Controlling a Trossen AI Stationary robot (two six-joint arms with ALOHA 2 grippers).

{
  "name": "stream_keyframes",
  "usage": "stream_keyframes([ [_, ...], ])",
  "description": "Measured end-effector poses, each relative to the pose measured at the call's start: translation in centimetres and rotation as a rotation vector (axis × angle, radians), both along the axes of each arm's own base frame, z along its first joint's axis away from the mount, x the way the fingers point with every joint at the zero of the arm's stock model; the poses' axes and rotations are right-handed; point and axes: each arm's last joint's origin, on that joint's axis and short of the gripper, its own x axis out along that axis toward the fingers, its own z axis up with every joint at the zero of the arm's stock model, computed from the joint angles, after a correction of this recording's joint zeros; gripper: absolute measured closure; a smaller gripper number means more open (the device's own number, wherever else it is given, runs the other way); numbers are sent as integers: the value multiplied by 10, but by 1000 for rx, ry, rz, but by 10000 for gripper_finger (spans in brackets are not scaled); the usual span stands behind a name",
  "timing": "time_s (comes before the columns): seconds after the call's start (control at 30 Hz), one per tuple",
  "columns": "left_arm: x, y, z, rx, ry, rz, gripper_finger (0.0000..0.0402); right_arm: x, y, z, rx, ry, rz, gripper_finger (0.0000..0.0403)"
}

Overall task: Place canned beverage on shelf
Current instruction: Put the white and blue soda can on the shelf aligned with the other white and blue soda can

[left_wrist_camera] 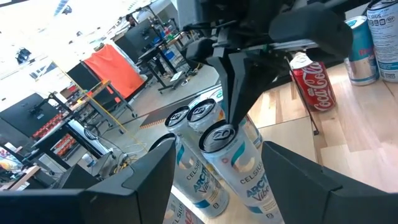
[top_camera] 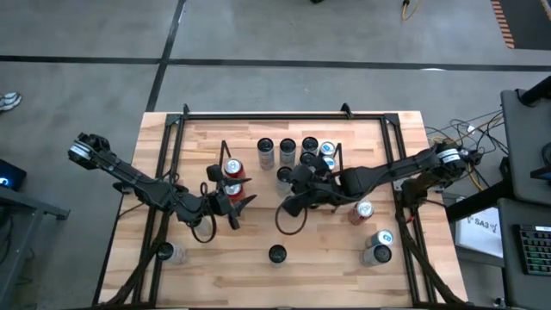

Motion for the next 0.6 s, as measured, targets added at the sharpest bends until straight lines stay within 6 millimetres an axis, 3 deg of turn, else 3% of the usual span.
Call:
stream_keyframes([
  [0.6,0,0,0,0,1,0,178,-2,-3,3,-38,-4,-22,390],
])
